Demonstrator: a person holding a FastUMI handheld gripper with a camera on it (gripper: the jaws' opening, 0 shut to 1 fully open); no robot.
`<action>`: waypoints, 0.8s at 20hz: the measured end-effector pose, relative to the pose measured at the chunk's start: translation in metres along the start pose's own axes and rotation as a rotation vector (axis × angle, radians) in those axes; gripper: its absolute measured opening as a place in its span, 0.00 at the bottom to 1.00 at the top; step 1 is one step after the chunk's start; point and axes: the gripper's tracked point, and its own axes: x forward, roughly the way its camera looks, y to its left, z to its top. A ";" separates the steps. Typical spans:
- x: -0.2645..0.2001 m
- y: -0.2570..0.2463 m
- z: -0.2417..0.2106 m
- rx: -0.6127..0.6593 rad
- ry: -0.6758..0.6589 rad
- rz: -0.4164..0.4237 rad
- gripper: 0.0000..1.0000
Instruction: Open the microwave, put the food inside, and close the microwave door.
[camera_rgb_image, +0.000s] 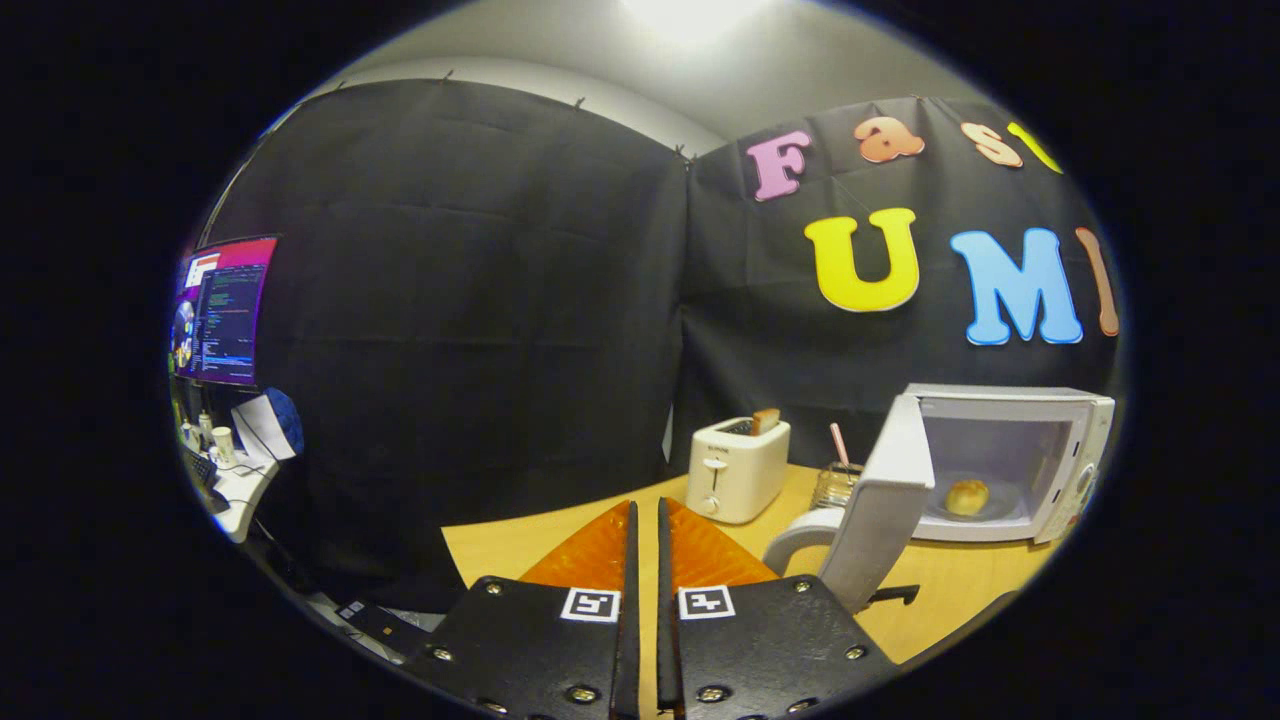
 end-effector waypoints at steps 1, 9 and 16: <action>0.007 -0.006 -0.009 0.000 0.023 -0.015 0.07; 0.000 -0.046 -0.041 0.011 0.072 -0.152 0.01; -0.040 -0.106 -0.045 0.022 0.096 -0.258 0.01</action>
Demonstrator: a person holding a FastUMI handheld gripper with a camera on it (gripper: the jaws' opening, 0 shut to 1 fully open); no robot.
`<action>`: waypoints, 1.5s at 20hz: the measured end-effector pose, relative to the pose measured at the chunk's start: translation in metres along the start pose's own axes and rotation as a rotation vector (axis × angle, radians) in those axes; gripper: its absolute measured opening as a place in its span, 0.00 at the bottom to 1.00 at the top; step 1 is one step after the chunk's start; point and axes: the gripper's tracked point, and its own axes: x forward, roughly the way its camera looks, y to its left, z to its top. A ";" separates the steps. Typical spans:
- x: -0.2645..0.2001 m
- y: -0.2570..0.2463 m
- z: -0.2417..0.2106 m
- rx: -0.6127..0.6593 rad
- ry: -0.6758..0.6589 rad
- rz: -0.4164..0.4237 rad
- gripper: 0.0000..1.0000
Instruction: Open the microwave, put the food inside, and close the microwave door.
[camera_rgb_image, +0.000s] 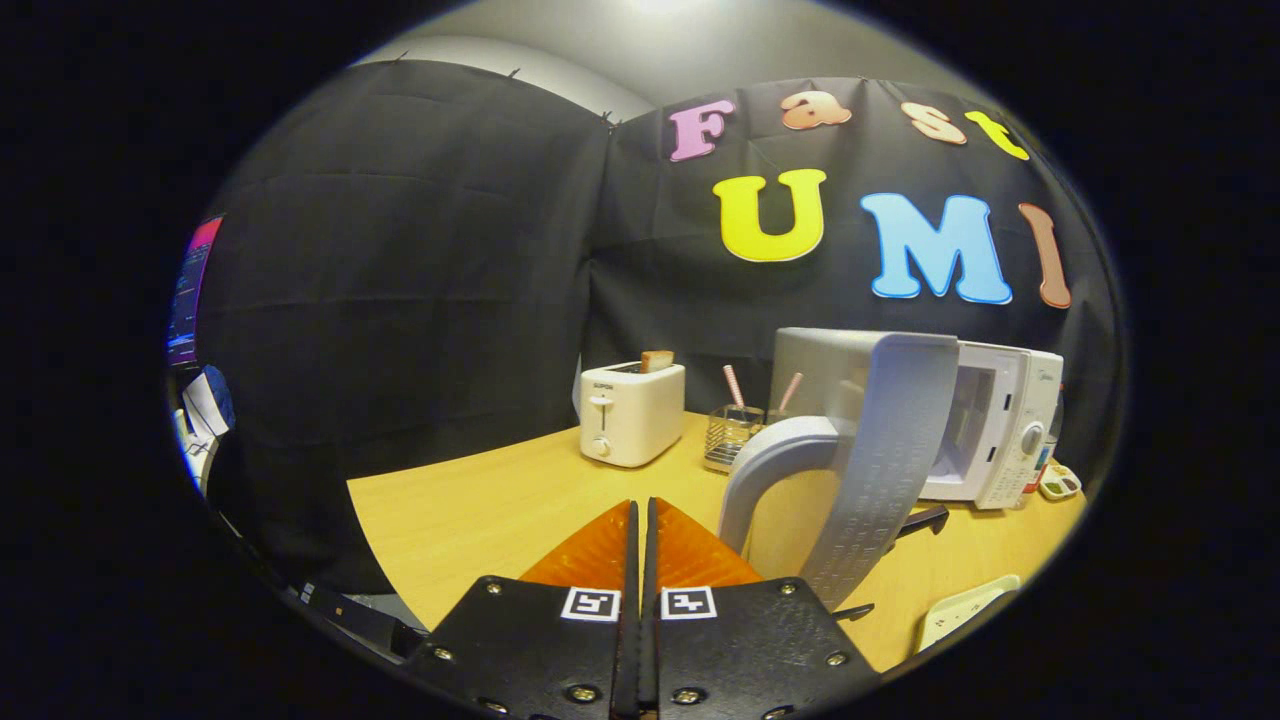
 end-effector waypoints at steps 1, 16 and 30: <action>-0.002 -0.016 0.002 -0.007 -0.003 -0.031 0.01; 0.023 -0.238 -0.008 0.030 0.019 -0.400 0.01; 0.073 -0.346 -0.013 0.086 0.047 -0.555 0.01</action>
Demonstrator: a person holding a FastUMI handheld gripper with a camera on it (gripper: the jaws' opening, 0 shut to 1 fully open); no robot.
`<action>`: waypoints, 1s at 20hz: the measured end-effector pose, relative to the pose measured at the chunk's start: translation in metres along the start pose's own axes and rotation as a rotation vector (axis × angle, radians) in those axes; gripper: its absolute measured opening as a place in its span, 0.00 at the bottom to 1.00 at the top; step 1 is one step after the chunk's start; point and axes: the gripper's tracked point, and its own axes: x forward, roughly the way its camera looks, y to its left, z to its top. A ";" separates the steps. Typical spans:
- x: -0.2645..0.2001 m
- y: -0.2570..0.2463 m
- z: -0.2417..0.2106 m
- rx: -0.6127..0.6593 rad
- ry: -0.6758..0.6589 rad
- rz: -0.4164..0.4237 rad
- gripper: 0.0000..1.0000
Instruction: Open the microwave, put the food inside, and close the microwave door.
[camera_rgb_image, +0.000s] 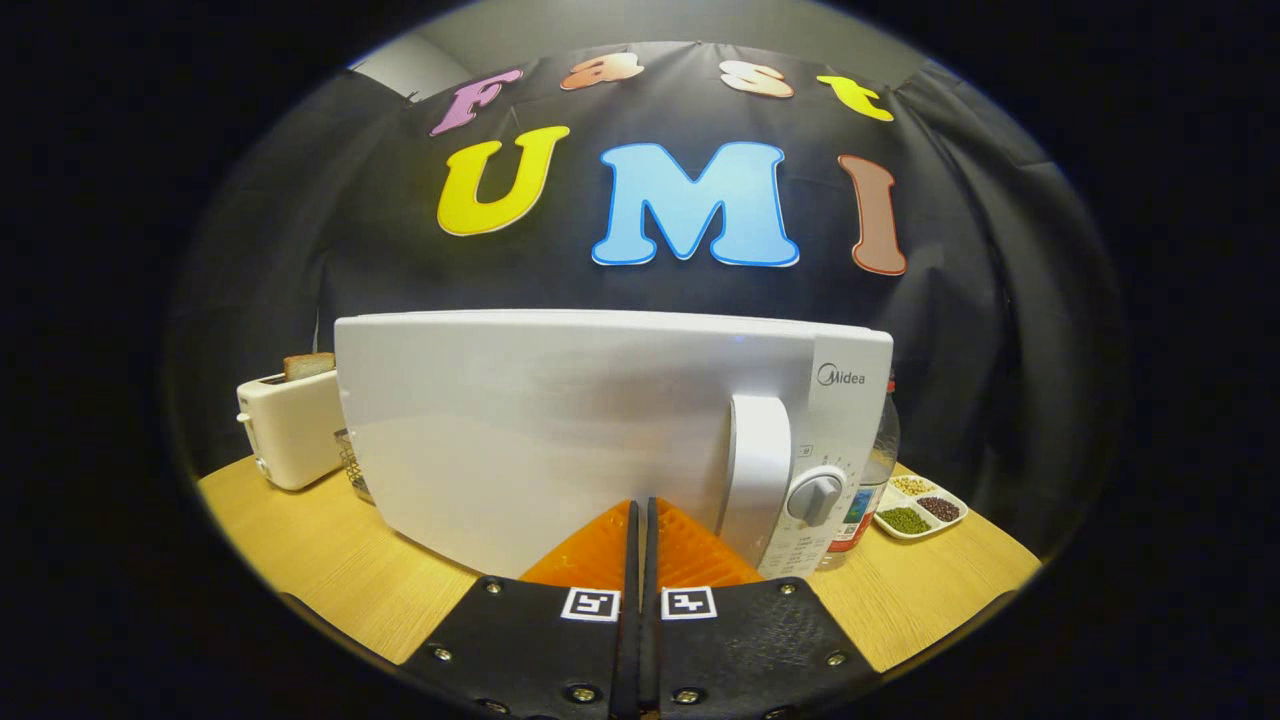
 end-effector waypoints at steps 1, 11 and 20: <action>0.005 -0.001 0.000 -0.002 -0.001 -0.009 0.01; -0.004 0.007 0.005 0.026 0.069 -0.010 0.06; -0.127 0.031 0.080 -0.004 -0.052 0.087 0.06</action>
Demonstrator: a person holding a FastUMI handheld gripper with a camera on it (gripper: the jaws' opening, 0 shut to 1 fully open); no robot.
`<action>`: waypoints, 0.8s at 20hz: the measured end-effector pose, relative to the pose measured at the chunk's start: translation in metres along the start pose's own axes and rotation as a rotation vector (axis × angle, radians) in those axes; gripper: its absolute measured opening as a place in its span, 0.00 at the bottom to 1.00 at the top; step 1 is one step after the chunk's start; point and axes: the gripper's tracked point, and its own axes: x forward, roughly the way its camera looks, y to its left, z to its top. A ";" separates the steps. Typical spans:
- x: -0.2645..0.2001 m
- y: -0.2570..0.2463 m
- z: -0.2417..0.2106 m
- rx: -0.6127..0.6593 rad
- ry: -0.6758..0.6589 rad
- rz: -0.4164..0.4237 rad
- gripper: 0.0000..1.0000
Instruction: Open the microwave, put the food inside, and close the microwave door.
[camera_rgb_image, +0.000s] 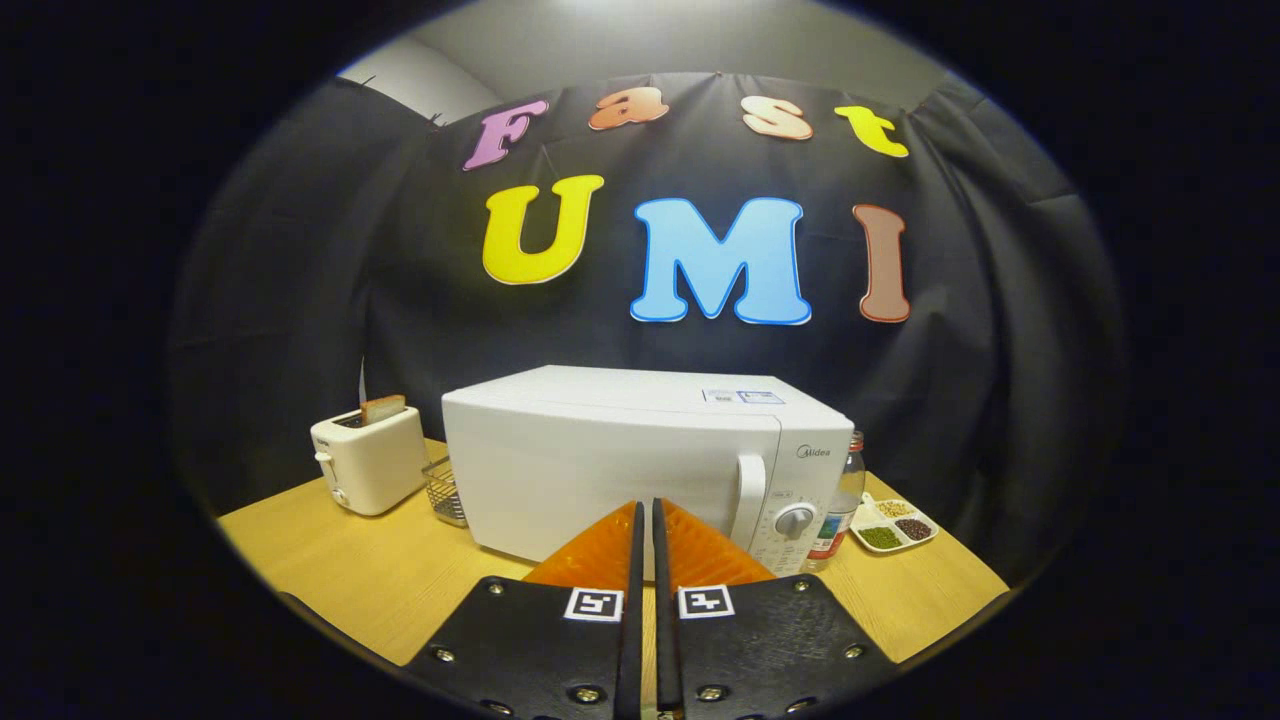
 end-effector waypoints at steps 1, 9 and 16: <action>-0.010 0.001 0.010 0.004 -0.010 0.004 0.06; -0.080 0.004 0.102 0.032 -0.111 0.040 0.06; -0.110 -0.002 0.146 0.013 -0.146 0.014 0.06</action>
